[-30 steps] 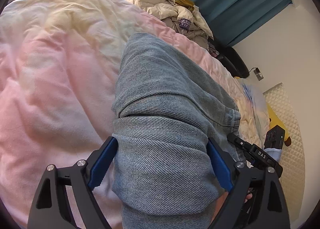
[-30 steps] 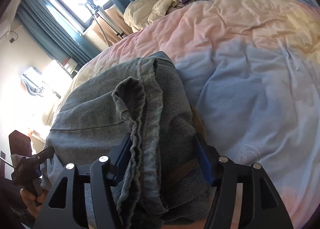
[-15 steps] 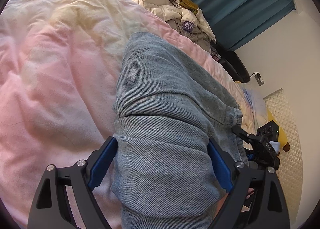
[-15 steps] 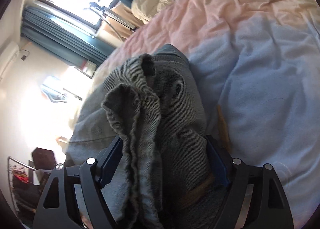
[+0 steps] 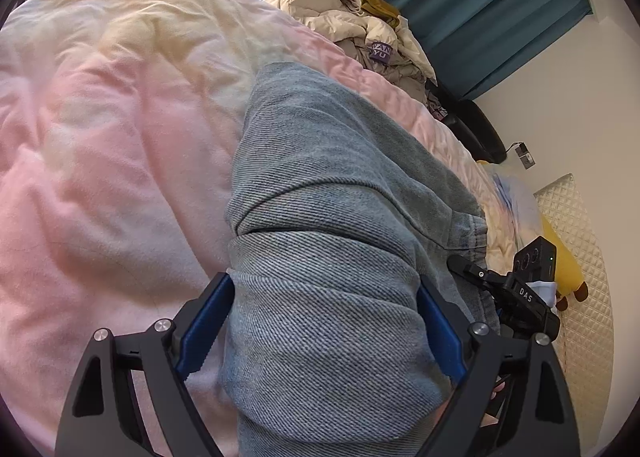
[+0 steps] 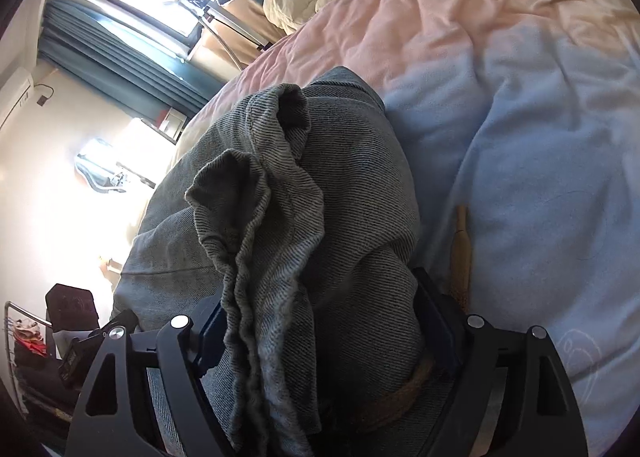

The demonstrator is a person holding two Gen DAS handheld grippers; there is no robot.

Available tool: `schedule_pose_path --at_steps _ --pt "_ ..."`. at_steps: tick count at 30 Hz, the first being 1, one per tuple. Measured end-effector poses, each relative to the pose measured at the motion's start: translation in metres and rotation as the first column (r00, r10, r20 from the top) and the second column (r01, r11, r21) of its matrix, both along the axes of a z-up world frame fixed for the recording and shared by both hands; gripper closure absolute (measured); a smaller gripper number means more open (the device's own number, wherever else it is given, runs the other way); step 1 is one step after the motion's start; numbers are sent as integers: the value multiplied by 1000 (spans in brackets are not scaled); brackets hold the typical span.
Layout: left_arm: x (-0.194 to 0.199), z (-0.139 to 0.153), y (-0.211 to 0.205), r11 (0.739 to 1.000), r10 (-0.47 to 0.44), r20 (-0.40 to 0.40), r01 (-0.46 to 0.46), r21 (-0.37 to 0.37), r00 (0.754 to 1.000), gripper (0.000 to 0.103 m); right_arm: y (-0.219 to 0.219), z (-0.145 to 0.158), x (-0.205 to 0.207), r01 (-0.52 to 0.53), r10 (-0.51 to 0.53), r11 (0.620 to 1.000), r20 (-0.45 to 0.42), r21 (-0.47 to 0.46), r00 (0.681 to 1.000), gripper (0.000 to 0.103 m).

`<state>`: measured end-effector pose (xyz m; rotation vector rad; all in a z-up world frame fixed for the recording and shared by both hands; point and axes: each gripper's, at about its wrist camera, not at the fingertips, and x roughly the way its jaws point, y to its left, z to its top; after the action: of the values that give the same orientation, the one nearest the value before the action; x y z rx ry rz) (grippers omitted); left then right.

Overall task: Fold clothes
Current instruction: 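Carry the folded jeans with both grippers across the duvet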

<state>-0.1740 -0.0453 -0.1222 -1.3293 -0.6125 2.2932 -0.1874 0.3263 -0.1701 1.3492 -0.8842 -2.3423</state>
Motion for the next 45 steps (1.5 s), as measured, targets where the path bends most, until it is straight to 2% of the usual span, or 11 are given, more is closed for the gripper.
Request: schedule_pose_path --at_steps 5,7,10,11,13,16,20,23,30,39,45 --pt "1 0 1 1000 11 2 -11 -26 1000 16 -7 30 12 -37 31 998 -115 -53 993 23" --pt "1 1 3 999 8 -5 -8 -40 1000 17 -8 27 11 -35 31 999 -102 -32 994 24" --pt "3 4 11 997 3 -27 -5 -79 1000 19 -11 10 5 -26 28 997 -35 67 999 33" --pt "3 6 13 996 4 -35 -8 -93 999 20 -13 6 5 -15 18 997 -30 80 999 33" --pt "4 6 13 995 18 -40 -22 -100 999 22 -14 8 6 5 -1 995 -43 95 999 37" --pt "7 8 14 993 31 -42 -36 -116 999 26 -20 17 8 23 -14 991 -71 129 997 49" --pt "13 15 22 984 42 -72 -54 -171 997 33 -25 29 16 53 -38 988 -104 147 994 61" --pt "19 22 27 977 48 -92 -66 -202 995 40 -26 39 29 70 -49 986 -137 152 989 65" --pt "37 45 39 963 49 -154 -87 -253 987 50 -36 66 54 90 -45 974 -213 209 976 71" --pt "55 82 52 970 44 -152 -78 -229 987 52 -33 117 78 90 -33 969 -238 230 971 72" --pt "76 122 82 972 16 -175 -56 -226 984 52 -5 158 104 111 -52 966 -244 235 968 72"
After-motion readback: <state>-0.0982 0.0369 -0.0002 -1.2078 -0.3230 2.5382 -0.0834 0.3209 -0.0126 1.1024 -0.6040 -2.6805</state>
